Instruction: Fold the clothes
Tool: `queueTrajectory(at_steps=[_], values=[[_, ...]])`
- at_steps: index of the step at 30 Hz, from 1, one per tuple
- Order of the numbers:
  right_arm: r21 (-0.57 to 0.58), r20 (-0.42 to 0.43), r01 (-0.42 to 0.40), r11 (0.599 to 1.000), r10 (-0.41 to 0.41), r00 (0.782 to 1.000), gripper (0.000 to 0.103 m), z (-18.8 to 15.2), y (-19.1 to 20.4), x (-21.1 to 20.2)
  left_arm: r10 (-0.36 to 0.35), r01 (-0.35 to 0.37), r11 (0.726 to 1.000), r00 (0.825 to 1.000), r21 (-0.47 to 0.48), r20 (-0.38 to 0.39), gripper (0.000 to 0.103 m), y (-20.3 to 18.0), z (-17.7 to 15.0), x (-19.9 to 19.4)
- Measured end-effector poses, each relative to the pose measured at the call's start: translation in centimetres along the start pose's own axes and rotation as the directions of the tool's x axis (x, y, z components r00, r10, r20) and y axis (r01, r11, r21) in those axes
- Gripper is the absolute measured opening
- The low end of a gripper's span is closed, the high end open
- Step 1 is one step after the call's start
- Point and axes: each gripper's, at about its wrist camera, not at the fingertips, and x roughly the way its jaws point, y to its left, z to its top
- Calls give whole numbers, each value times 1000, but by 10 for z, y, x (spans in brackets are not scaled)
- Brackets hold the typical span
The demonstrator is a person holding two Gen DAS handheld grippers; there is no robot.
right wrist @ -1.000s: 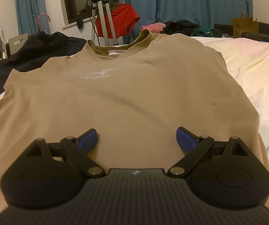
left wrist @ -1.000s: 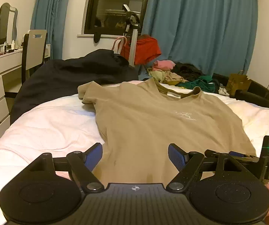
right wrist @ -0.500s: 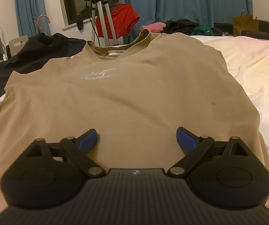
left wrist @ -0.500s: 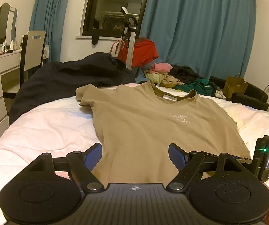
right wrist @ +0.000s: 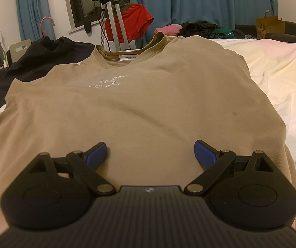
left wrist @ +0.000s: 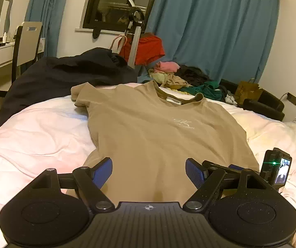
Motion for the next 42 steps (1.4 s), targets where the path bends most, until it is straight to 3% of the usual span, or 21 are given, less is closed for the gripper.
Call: queueTrajectory(at_steps=[15,31,42], values=[[1,-1,-1,1000,1,1000,93,0,0,0,23,-23,1000,1000,-1,0,80,-3,-2,-2],[4,1,-3,1000,3,1000,94,-1,1,0,113,-114,993,993,43,21,80,6,-7,6],[4,2,-9,1000,9,1000,95,-1,0,2,149,-148,988,989,-41,16,80,29,2,20]])
